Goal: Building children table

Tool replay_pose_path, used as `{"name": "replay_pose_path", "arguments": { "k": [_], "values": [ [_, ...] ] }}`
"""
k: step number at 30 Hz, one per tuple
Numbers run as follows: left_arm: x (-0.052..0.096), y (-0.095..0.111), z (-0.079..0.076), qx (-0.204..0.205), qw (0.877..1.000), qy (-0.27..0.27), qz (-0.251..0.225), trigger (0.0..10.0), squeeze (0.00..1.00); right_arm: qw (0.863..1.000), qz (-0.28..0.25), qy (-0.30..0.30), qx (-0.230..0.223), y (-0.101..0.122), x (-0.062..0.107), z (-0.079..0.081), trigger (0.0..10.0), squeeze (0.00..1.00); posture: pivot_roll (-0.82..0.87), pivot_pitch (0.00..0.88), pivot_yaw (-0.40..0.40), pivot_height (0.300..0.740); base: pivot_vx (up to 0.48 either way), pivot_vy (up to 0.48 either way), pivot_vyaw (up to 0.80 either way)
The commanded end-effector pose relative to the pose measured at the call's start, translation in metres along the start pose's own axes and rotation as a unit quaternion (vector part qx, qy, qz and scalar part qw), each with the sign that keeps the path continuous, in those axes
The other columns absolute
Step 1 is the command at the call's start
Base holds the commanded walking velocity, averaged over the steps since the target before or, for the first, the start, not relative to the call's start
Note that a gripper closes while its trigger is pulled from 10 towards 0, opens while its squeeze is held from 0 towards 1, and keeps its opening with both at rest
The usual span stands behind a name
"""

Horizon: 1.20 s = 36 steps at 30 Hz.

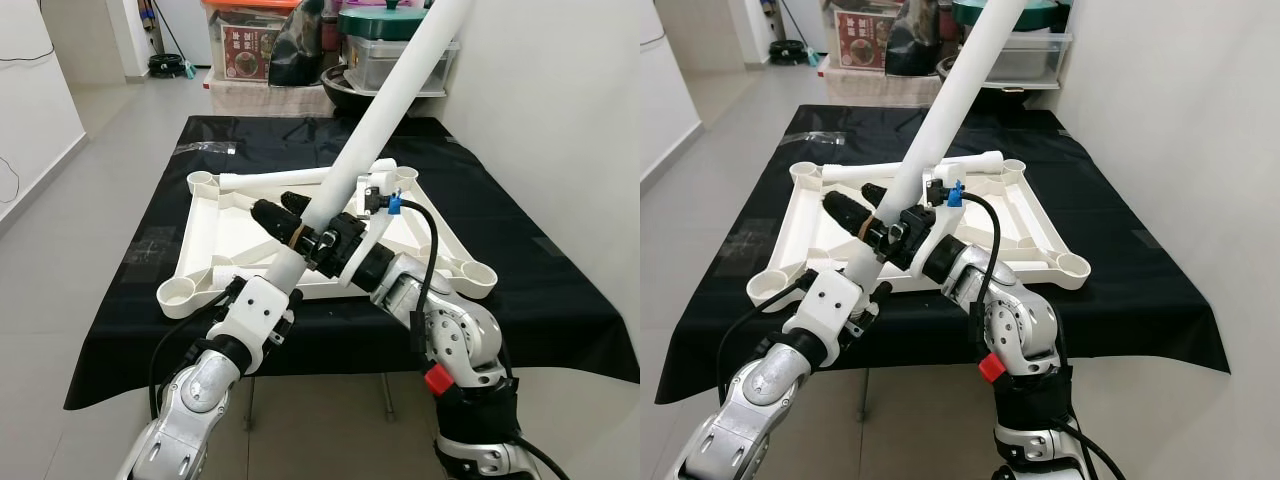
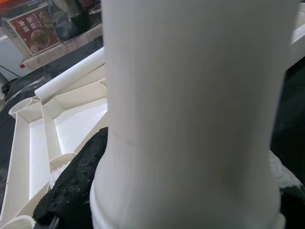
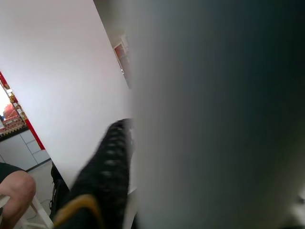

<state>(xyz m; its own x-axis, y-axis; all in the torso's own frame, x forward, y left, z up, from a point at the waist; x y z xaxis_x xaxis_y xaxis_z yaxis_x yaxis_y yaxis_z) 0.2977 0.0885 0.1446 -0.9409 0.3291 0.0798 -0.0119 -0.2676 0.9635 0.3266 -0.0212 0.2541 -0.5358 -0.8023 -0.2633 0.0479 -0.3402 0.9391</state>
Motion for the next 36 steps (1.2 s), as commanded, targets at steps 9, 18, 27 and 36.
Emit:
{"name": "replay_pose_path", "arguments": {
  "k": [9, 18, 27, 36],
  "values": [
    [-0.001, 0.005, -0.011, -0.003, 1.0, -0.015, -0.01, 10.0, 0.0, 1.0, -0.014, 0.014, -0.006, 0.007, -0.005, 0.007, 0.0, 0.0, 0.04, 0.0, -0.043, 0.74, 0.0, 0.0, 0.0],
    [0.003, -0.01, -0.019, 0.028, 0.999, -0.033, 0.024, 10.0, 1.0, 1.0, -0.027, 0.001, -0.008, 0.013, -0.007, 0.002, 0.0, 0.0, 0.04, 0.0, -0.047, 0.74, 0.0, 0.0, 0.0],
    [0.008, -0.016, -0.007, 0.023, 0.999, 0.003, 0.033, 10.0, 1.0, 0.999, -0.04, -0.02, 0.004, 0.022, -0.005, -0.009, 0.0, 0.0, 0.05, 0.0, -0.045, 0.74, 0.0, 0.0, 0.0],
    [0.018, -0.031, 0.017, 0.028, 0.996, 0.051, 0.065, 10.0, 0.0, 0.997, -0.045, -0.055, 0.015, 0.024, 0.003, -0.022, 0.0, 0.0, 0.05, 0.0, -0.044, 0.74, 0.0, 0.0, 0.0]
  ]
}}
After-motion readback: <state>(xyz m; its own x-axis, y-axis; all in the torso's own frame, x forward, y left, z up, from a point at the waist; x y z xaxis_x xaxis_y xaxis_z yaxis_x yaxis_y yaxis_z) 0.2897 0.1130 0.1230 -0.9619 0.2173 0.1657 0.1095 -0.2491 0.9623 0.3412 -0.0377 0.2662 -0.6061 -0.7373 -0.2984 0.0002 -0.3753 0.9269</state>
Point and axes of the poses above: a point about 5 cm out from each wrist's last joint towards the gripper, its own x axis pointing back from the gripper into the wrist, its own y axis along the axis of the wrist's last joint, z = x × y, the point moved 4 cm from there along -x, pointing out of the wrist towards the gripper, and after that the axes turned 6 degrees about x, right-handed, at the moved point
